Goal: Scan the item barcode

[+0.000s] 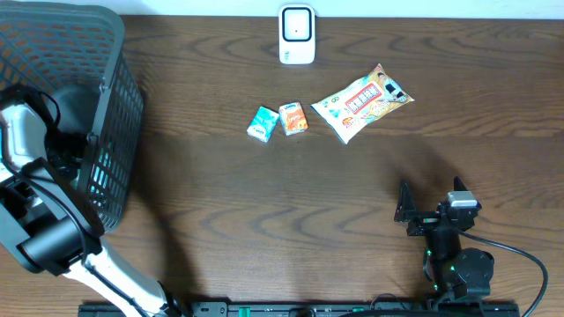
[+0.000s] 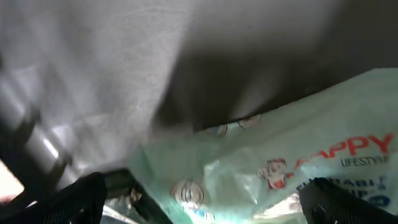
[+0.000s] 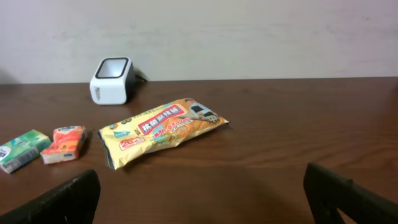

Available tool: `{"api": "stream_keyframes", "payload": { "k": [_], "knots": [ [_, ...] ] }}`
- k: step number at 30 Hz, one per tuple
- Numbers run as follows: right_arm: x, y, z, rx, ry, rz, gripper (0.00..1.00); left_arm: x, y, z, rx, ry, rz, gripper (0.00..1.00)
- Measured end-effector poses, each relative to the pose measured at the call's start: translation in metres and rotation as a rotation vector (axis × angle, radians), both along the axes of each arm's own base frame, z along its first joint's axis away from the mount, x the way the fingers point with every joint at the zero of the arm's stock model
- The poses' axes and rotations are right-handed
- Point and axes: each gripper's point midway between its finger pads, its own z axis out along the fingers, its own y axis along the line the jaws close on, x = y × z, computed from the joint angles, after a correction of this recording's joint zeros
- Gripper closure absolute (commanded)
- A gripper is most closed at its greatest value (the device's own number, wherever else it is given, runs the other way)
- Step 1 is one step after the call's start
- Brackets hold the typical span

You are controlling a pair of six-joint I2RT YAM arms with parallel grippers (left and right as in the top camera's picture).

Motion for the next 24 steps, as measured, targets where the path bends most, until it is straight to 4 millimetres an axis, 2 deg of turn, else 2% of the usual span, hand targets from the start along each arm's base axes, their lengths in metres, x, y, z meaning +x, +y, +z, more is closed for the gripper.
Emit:
{"api": "stream_keyframes", "payload": {
  "k": [11,13,16,21,24],
  "knots": [
    [0.0,0.0,0.0,0.0,0.0,0.0,0.01,0.004,-0.004,-0.006,-0.066,-0.034,-0.018,0.02],
    [0.0,0.0,0.0,0.0,0.0,0.0,0.01,0.007,-0.007,-0.008,-0.092,-0.053,-0.024,0.06],
    [0.0,0.0,0.0,0.0,0.0,0.0,0.01,0.014,-0.011,-0.011,-0.124,-0.087,-0.044,0.25],
    [0.0,0.0,0.0,0.0,0.0,0.0,0.01,0.023,-0.018,-0.013,-0.171,-0.126,-0.068,0.77],
    [0.0,0.0,0.0,0.0,0.0,0.0,0.01,0.022,-0.02,-0.013,-0.18,-0.122,-0.074,0.92]
  ]
}}
